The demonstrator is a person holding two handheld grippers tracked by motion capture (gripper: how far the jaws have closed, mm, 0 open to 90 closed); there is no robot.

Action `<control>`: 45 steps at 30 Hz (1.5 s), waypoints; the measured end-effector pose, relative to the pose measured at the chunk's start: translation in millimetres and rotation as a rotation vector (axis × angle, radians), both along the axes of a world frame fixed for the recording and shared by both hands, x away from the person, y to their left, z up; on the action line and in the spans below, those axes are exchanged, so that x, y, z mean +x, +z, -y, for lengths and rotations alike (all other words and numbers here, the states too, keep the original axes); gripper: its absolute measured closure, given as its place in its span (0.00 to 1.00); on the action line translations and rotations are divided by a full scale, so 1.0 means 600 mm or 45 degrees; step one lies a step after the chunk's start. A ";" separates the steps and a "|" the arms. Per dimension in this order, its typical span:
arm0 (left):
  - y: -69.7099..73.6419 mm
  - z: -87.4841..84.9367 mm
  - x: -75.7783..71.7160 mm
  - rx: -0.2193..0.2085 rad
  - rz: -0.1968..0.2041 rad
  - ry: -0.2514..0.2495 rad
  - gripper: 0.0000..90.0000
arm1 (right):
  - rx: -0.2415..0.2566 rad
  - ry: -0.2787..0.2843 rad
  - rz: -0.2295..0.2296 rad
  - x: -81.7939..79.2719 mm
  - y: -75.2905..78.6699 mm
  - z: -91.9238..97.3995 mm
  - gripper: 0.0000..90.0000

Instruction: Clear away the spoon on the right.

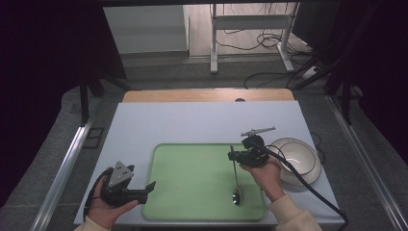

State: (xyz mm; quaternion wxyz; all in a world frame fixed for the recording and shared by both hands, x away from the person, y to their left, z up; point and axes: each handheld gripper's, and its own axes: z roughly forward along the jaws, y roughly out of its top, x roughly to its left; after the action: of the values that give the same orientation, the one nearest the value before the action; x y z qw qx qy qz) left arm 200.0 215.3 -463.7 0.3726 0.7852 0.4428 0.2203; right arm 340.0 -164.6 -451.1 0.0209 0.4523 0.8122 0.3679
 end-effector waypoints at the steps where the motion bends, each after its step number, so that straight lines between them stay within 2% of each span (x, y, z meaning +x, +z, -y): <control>1: 0.000 0.000 0.000 0.002 -0.001 -0.001 0.12 | 0.020 -0.014 -0.030 0.004 -0.006 0.000 0.93; 6: 0.000 0.002 0.000 0.006 -0.001 -0.010 0.12 | 0.010 -0.084 -0.127 0.019 -0.037 0.000 0.91; 12: -0.001 0.001 0.000 0.004 -0.001 -0.011 0.12 | -0.064 -0.098 -0.152 0.022 -0.057 -0.007 0.89; 16: -0.001 0.002 0.000 0.005 -0.004 -0.014 0.12 | -0.077 -0.097 -0.158 0.022 -0.063 -0.010 0.88; 18: -0.001 0.002 0.001 0.004 -0.004 -0.015 0.12 | -0.083 -0.100 -0.152 0.021 -0.062 -0.010 0.86; 20: -0.001 0.002 0.001 0.006 -0.003 -0.012 0.12 | -0.094 -0.107 -0.141 0.022 -0.061 -0.009 0.80; 23: -0.001 0.001 0.001 0.005 -0.003 -0.011 0.12 | -0.104 -0.125 -0.126 0.021 -0.060 -0.010 0.50; 27: -0.001 0.001 0.001 0.005 -0.002 -0.010 0.12 | -0.093 -0.157 -0.088 0.021 -0.053 -0.008 0.35; 30: -0.001 0.001 0.000 0.004 -0.001 -0.010 0.12 | -0.088 -0.173 -0.078 0.022 -0.050 -0.006 0.30; 32: -0.001 0.001 0.000 0.005 -0.001 -0.011 0.12 | -0.081 -0.156 -0.076 0.024 -0.051 -0.005 0.25; 34: -0.001 0.001 0.001 0.006 -0.001 -0.010 0.12 | -0.070 -0.137 -0.044 0.026 -0.049 -0.005 0.22; 36: -0.001 0.001 0.001 0.005 -0.002 -0.010 0.12 | -0.059 -0.120 0.014 0.029 -0.043 -0.007 0.22; 39: -0.002 0.002 0.001 0.007 -0.001 -0.015 0.12 | -0.046 -0.119 0.057 0.034 -0.035 -0.006 0.20; 45: -0.001 0.001 0.001 0.004 -0.002 -0.010 0.12 | -0.065 -0.112 0.064 0.032 -0.033 -0.006 0.19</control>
State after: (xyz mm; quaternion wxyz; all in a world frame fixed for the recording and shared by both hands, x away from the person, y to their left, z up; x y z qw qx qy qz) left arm 200.7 214.8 -464.1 0.3719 0.7876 0.4398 0.2191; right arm 358.9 -161.2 -470.8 0.0690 0.4777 0.7998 0.3568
